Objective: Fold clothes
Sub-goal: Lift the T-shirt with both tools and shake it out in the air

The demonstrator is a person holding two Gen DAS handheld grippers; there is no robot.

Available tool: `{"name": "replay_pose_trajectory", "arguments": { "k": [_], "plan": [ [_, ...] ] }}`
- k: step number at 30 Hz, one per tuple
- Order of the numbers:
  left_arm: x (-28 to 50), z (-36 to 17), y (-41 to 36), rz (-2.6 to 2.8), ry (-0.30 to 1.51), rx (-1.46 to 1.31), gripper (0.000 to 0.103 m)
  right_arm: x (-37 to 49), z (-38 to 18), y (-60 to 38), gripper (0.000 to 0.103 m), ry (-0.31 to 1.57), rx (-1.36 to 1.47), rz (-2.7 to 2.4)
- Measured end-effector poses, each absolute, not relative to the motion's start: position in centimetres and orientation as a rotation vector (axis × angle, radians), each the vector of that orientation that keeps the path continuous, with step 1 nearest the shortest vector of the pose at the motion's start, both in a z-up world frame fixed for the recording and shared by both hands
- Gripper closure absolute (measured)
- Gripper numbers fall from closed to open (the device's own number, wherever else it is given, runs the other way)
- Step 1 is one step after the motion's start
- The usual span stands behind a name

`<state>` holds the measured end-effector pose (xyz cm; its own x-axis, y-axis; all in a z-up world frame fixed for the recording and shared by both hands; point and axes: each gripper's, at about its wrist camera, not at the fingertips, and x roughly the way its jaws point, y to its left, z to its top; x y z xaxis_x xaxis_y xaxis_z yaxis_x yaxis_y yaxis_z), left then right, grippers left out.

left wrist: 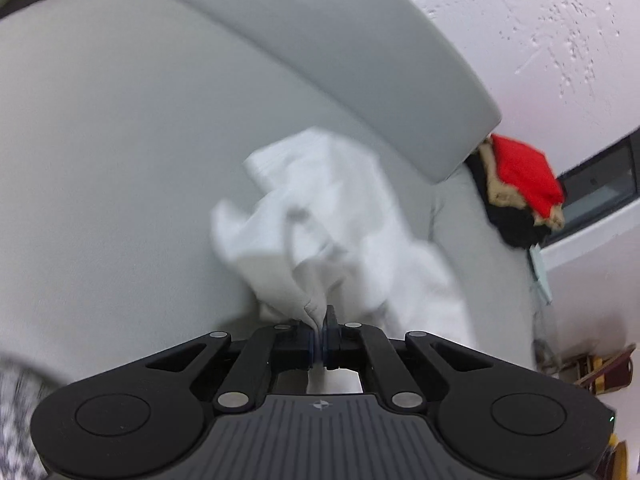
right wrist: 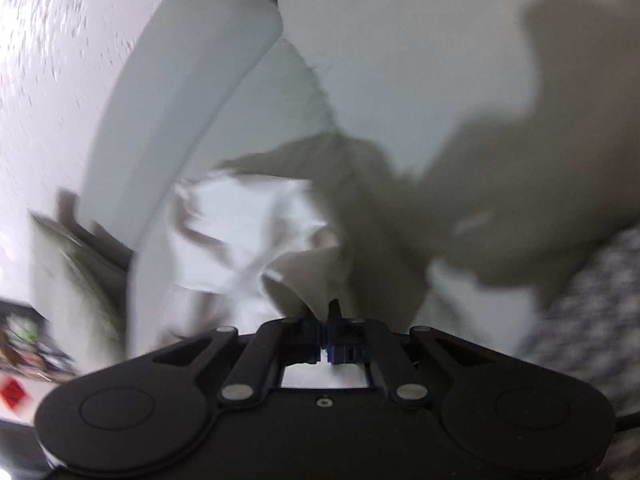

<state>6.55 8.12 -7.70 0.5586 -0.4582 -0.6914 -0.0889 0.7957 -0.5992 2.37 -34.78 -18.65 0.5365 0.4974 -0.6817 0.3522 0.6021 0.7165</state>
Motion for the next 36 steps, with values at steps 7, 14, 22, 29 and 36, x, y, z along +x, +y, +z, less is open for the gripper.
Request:
{"name": "replay_pose_trajectory", "arguments": {
  "k": [7,14,22,29,36],
  "plan": [
    [9.3,10.3,8.9,-0.280,0.623,-0.654,0.102,8.1,-2.5,-35.0,0.101,0.646,1.025,0.227],
    [1.2,18.1,12.5,-0.343,0.279,-0.775,0.103,1.3,8.0,-40.1,0.101,0.319,1.020,0.247],
    [-6.3,23.4,11.8,-0.353,-0.010,-0.710,0.103,-7.1,14.0,-38.5,0.101,0.132,0.945,0.359],
    [-3.5,23.3,11.9,-0.329,0.052,-0.673,0.103,-7.7,17.2,-37.8,0.101,0.072,0.864,0.369],
    [12.5,15.6,10.5,-0.109,0.407,-0.554,0.103,7.0,10.3,-35.1,0.101,0.325,0.778,0.228]
  ]
}}
